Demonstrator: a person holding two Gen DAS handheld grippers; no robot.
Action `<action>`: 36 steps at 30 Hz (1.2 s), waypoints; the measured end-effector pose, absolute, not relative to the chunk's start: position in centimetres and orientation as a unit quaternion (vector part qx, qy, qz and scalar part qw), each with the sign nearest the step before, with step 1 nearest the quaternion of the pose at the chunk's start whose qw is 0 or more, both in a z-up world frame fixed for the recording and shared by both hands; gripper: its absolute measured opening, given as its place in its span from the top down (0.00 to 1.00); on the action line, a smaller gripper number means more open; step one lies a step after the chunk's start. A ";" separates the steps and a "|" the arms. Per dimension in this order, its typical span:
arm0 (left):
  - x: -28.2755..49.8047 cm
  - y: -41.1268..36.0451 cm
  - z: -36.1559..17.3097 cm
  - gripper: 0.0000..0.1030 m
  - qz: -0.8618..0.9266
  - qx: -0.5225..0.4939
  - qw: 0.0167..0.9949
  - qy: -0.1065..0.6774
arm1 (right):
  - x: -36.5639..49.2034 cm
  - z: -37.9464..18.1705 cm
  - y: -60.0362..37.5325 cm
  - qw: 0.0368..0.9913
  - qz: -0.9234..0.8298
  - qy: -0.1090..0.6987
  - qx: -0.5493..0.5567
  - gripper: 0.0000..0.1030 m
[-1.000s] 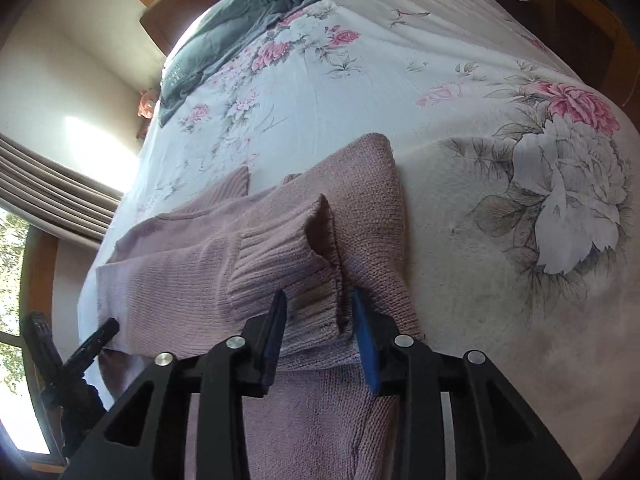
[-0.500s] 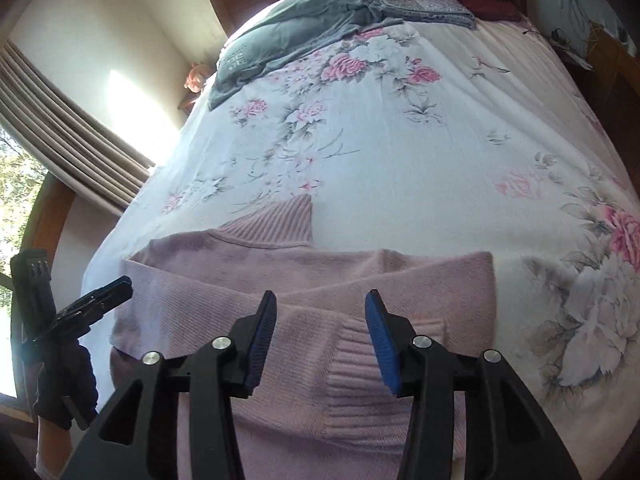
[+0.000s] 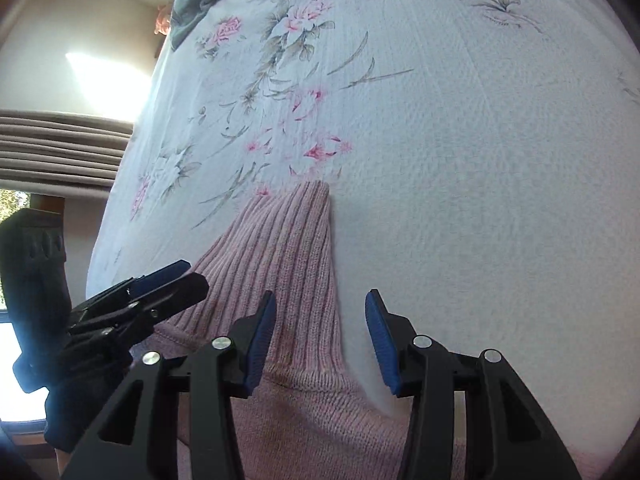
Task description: Fold small clothes
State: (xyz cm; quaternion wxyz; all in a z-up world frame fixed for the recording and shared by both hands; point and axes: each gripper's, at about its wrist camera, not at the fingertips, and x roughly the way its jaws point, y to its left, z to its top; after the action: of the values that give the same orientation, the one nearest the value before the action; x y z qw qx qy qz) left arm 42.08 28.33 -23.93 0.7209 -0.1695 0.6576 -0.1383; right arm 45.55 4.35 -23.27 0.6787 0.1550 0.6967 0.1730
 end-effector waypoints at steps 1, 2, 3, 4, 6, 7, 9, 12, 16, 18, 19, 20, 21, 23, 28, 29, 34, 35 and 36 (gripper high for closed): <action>42.4 28.3 -24.5 0.40 -0.140 -0.173 0.717 0.660 | 45.9 -23.8 4.6 0.675 0.173 0.700 0.157 0.54; 42.8 28.3 -25.0 0.40 -0.145 -0.182 0.712 0.662 | 46.2 -24.4 4.8 0.669 0.175 0.704 0.161 0.54; 43.1 28.5 -25.4 0.39 -0.149 -0.195 0.707 0.663 | 46.4 -24.9 5.1 0.664 0.177 0.707 0.166 0.54; 43.2 28.8 -25.7 0.39 -0.153 -0.209 0.704 0.662 | 46.6 -25.4 5.4 0.661 0.179 0.709 0.171 0.51; 43.5 29.2 -26.2 0.38 -0.159 -0.232 0.697 0.659 | 47.0 -26.5 5.6 0.654 0.178 0.713 0.180 0.50; 43.6 29.3 -26.5 0.38 -0.163 -0.239 0.695 0.658 | 47.2 -27.0 5.7 0.649 0.175 0.715 0.189 0.49; 43.7 29.2 -27.0 0.39 -0.166 -0.244 0.695 0.656 | 47.4 -27.7 5.4 0.642 0.173 0.715 0.217 0.49; 43.9 28.9 -28.0 0.47 -0.165 -0.244 0.693 0.658 | 47.5 -28.4 5.4 0.638 0.177 0.713 0.232 0.52; 44.0 29.7 -28.4 0.82 -0.161 -0.275 0.691 0.649 | 47.3 -28.7 5.3 0.629 0.207 0.698 0.273 0.83; 43.6 30.4 -27.9 0.89 -0.173 -0.303 0.697 0.627 | 47.0 -27.5 4.9 0.643 0.220 0.675 0.286 0.84; 43.4 30.8 -27.4 0.90 -0.181 -0.317 0.701 0.613 | 46.9 -26.8 4.6 0.650 0.227 0.663 0.295 0.85; 43.2 31.0 -26.8 0.90 -0.188 -0.327 0.706 0.600 | 46.8 -25.9 4.2 0.657 0.235 0.650 0.302 0.85; 43.0 31.2 -26.1 0.90 -0.198 -0.334 0.711 0.587 | 46.6 -24.9 3.9 0.663 0.244 0.637 0.307 0.85; 42.3 31.1 -24.1 0.91 -0.222 -0.339 0.725 0.556 | 46.2 -22.8 3.5 0.676 0.266 0.612 0.312 0.85; 39.2 30.6 -18.2 0.91 -0.292 -0.333 0.757 0.480 | 43.3 -16.2 2.6 0.712 0.323 0.548 0.297 0.85; 38.2 30.5 -17.1 0.91 -0.303 -0.327 0.764 0.467 | 42.3 -14.9 2.4 0.719 0.336 0.534 0.292 0.85; 32.4 30.0 -12.5 0.90 -0.351 -0.274 0.793 0.415 | 36.6 -9.8 2.0 0.746 0.379 0.488 0.248 0.85; 31.0 30.0 -11.8 0.90 -0.360 -0.265 0.796 0.408 | 35.3 -9.2 2.0 0.750 0.386 0.482 0.238 0.85; 29.6 29.9 -11.4 0.89 -0.370 -0.254 0.798 0.402 | 33.9 -8.7 2.1 0.752 0.394 0.478 0.226 0.85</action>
State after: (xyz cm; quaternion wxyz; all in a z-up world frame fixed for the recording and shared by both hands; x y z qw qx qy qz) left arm 29.64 29.90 -11.35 0.7977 -0.2542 0.4023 -0.3705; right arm 33.93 2.09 -8.67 0.7519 0.2258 0.4779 0.3940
